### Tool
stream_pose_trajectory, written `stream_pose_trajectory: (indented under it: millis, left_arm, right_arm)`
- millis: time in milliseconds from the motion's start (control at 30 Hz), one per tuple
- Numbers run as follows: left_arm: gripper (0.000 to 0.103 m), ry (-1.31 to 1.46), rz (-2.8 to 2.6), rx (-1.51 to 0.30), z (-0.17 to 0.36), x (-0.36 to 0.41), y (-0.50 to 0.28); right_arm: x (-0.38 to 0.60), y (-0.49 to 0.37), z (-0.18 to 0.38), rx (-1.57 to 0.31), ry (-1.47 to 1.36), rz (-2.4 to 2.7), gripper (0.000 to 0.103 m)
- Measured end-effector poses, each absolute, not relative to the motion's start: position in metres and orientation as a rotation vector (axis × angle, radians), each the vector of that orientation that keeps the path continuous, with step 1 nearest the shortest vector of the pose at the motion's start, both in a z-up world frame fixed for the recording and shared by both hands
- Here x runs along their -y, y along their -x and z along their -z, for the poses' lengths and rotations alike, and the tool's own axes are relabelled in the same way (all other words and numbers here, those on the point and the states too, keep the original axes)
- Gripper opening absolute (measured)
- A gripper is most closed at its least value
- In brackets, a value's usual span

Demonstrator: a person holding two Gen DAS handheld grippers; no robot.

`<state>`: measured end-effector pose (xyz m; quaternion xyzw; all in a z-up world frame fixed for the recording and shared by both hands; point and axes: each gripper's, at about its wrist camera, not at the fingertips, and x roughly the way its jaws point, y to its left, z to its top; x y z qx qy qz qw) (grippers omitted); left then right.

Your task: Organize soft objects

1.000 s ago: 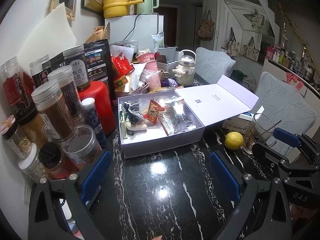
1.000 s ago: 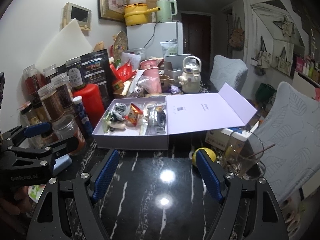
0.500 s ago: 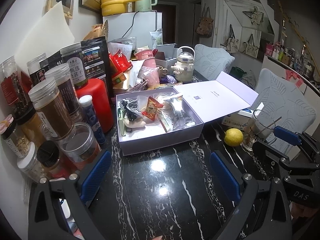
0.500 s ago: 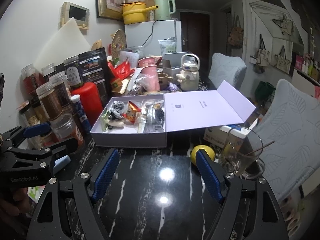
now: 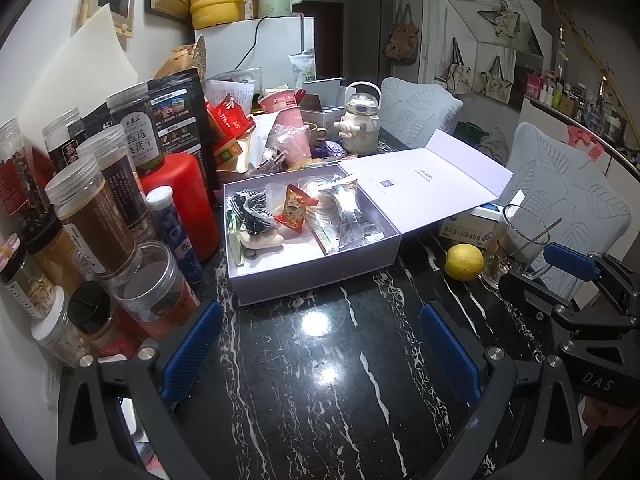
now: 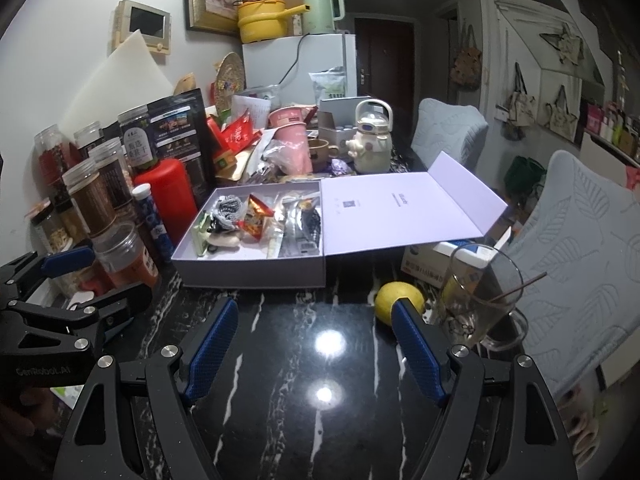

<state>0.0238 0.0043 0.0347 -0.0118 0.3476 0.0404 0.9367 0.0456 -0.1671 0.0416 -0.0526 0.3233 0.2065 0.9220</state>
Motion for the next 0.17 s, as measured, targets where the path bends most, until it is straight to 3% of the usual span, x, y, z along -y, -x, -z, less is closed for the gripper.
stream_pose_trajectory:
  millis: [167]
  left_arm:
    - [0.101,0.010,-0.088,-0.725,-0.0309,-0.0019,-0.0267]
  right_arm:
    - [0.1686,-0.0466,-0.0406,-0.668,0.106,-0.421,0.080]
